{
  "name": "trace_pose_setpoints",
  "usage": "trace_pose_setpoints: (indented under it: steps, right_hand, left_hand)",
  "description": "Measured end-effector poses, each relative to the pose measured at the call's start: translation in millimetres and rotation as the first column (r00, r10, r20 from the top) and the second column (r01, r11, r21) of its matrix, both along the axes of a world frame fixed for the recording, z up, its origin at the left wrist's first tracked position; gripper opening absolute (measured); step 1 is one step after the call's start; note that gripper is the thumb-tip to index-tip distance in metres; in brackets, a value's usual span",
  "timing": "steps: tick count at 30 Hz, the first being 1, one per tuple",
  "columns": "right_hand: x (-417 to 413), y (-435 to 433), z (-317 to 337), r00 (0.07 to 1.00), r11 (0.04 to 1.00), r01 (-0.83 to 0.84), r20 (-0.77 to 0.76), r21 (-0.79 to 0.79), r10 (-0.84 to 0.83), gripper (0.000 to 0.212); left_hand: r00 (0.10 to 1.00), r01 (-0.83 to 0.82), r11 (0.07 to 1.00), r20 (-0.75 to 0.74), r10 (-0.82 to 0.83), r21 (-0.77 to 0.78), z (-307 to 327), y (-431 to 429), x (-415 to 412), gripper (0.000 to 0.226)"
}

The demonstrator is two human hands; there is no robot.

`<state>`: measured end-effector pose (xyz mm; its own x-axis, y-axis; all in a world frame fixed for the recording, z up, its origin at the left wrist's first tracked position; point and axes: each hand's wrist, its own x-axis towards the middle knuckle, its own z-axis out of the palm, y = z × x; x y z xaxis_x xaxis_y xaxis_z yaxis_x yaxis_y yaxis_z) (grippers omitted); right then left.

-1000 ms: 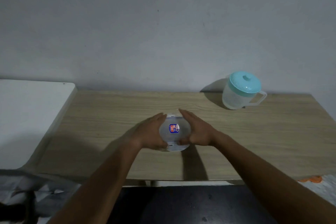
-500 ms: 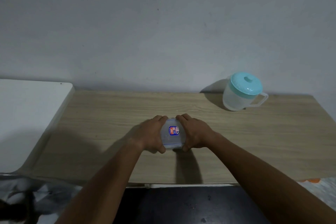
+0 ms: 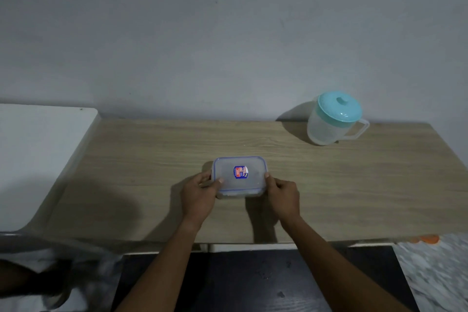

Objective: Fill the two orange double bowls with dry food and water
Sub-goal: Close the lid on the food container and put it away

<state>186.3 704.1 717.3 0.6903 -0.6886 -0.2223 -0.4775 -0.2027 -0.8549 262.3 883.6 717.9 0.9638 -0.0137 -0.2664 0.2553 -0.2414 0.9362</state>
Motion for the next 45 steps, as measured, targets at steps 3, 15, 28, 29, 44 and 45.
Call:
trace_pose_setpoints:
  steps: [3, 15, 28, 29, 44, 45]
  right_hand:
    - [0.2, -5.6, 4.8, 0.996, 0.997, -0.073, -0.046, 0.015, 0.073, 0.04]
    - [-151.4, 29.4, -8.2, 0.992, 0.932, -0.095, 0.111, 0.35, 0.059, 0.022]
    - [-232.7, 33.0, -107.4, 0.991, 0.862, 0.106, 0.02, 0.496, -0.133, 0.022]
    - [-218.5, 31.5, -123.5, 0.989, 0.866, 0.114, 0.022, 0.487, -0.143, 0.017]
    - [-66.2, 22.2, -248.7, 0.951, 0.897, 0.078, 0.238, 0.434, -0.198, 0.018]
    - [-62.5, 23.7, -248.8, 0.947, 0.892, 0.067, 0.253, 0.446, -0.198, 0.023]
  left_hand:
    - [1.0, 0.011, 0.998, -0.021, -0.013, -0.067, 7.7, 1.9, -3.8, 0.025]
    - [0.995, -0.056, 0.961, -0.089, 0.033, -0.272, 18.6, 35.5, -178.8, 0.035]
    - [0.985, -0.135, 0.976, -0.132, 0.113, -0.172, -89.1, 31.6, -255.8, 0.04]
    - [0.986, -0.138, 0.977, -0.112, 0.12, -0.164, -107.8, 26.7, -242.2, 0.037]
    - [0.981, -0.153, 0.966, 0.09, 0.174, -0.208, -235.1, -20.3, -127.2, 0.007]
    - [0.975, -0.18, 0.965, 0.094, 0.2, -0.192, -240.7, -22.2, -123.5, 0.014]
